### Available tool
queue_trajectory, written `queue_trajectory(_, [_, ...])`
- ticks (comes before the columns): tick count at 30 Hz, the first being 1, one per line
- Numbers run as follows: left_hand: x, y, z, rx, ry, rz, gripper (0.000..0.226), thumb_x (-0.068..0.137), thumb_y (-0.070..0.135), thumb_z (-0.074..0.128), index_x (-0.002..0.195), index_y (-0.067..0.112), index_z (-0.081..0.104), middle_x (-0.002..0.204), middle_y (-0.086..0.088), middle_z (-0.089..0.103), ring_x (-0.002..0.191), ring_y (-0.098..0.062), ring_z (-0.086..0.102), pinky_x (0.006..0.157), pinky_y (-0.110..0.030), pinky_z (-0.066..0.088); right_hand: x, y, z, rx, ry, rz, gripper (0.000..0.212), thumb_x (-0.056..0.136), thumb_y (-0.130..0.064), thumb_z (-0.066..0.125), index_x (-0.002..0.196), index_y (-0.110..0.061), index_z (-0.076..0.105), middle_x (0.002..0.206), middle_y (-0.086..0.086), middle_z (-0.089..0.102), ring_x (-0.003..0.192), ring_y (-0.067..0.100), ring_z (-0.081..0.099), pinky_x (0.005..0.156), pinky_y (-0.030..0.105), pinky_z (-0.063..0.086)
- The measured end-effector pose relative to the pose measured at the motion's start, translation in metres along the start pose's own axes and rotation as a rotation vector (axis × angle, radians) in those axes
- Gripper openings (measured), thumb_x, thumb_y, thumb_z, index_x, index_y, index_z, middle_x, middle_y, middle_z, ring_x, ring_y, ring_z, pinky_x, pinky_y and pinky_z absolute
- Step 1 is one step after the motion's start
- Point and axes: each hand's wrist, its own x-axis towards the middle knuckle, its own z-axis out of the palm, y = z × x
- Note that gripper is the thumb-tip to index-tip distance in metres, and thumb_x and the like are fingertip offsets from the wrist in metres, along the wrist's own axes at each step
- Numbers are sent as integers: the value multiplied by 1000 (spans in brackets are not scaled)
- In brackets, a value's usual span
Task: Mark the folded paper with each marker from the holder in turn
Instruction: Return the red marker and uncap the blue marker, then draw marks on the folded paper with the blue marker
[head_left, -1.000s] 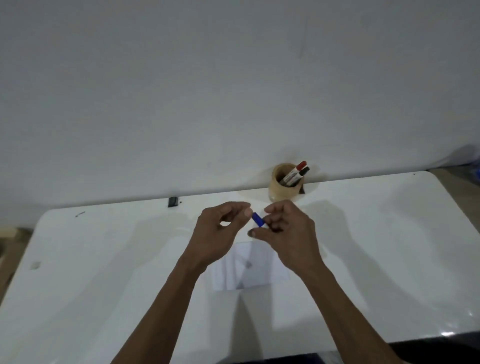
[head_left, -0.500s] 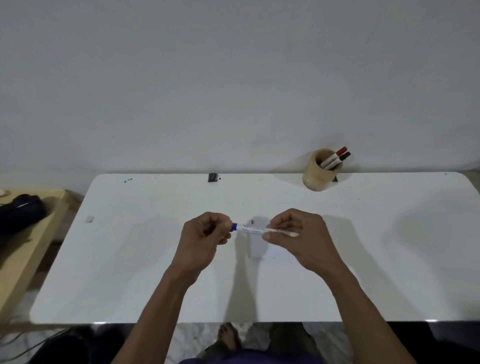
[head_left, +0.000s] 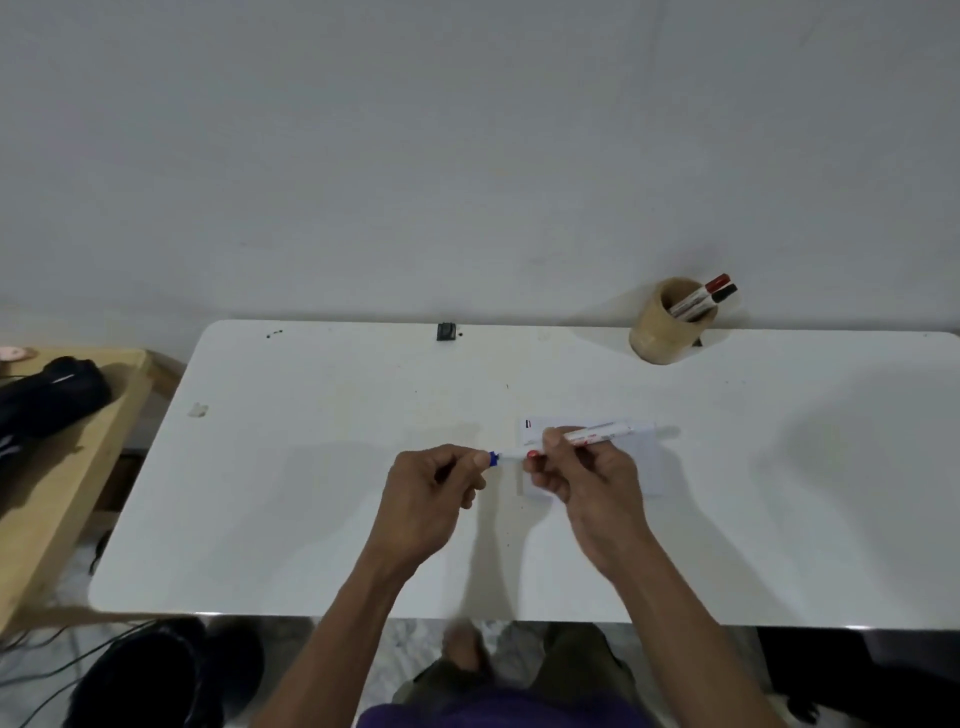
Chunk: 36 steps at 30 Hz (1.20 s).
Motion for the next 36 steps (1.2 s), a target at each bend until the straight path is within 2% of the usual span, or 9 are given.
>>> queue_trajectory(3, [11, -4, -8, 19, 34, -37, 22, 91, 29, 71, 75, 16, 76, 62, 0, 68, 56, -11, 57, 57, -16, 47, 16, -14, -17, 85, 71, -36, 12, 95, -6, 63, 85, -5, 70, 69, 6, 71, 64, 18, 70, 62, 23, 59])
queue_trajectory(7, [41, -8, -4, 230, 140, -14, 8, 86, 26, 76, 81, 20, 76, 71, 8, 73, 62, -5, 63, 64, -13, 48, 34, -24, -38, 25, 83, -62, 7, 96, -11, 66, 91, -6, 68, 80, 11, 69, 71, 20, 72, 67, 27, 60])
queue_trajectory(10, [71, -10, 8, 348, 209, 25, 7, 85, 20, 76, 84, 13, 73, 76, 1, 72, 68, -14, 63, 69, -18, 48, 45, -20, -41, -7, 96, -49, 6, 96, -13, 67, 92, -8, 67, 84, 12, 69, 74, 21, 72, 68, 29, 59])
queue_trajectory(15, [118, -22, 21, 590, 206, 24, 9, 89, 13, 68, 96, 7, 71, 94, -8, 70, 77, -16, 57, 73, -23, 41, 56, -11, -44, -32, 110, -31, 6, 95, -13, 68, 91, -9, 68, 79, 5, 73, 77, 23, 71, 70, 32, 58])
queue_trajectory(23, [135, -33, 27, 675, 165, -27, 12, 90, 12, 64, 99, 6, 70, 97, -14, 69, 87, -30, 66, 76, -33, 51, 68, -4, -51, -72, 99, -22, 4, 94, -14, 71, 92, -11, 69, 77, 1, 75, 76, 21, 73, 67, 31, 58])
queue_trajectory(28, [109, -30, 31, 611, 326, -96, 47, 89, 36, 66, 131, 19, 53, 122, -2, 60, 116, -23, 56, 84, -37, 49, 73, -1, -54, -124, 119, -61, 22, 79, -3, 84, 89, -10, 67, 80, 9, 73, 73, 22, 72, 65, 35, 59])
queue_trajectory(30, [86, -34, 37, 554, 418, 9, 46, 89, 39, 66, 130, 21, 53, 121, -1, 60, 116, -22, 56, 83, -35, 49, 77, 1, -56, -190, 112, -112, 23, 76, -2, 86, 82, -7, 64, 81, 16, 71, 71, 23, 70, 66, 42, 60])
queue_trajectory(33, [57, -55, 55, 650, 317, 292, 43, 91, 35, 64, 128, 15, 59, 126, -8, 63, 117, -27, 58, 94, -42, 51, 87, 8, -60, -260, 52, -154, 17, 80, 0, 83, 83, -5, 67, 83, 24, 69, 73, 27, 70, 70, 44, 58])
queue_trajectory(36, [48, -77, 72, 798, 167, 429, 45, 95, 41, 57, 134, 17, 59, 138, -8, 61, 129, -26, 56, 105, -45, 45, 95, 12, -64, -363, -18, -194, 14, 81, 3, 81, 86, -5, 71, 83, 12, 73, 76, 18, 71, 69, 30, 57])
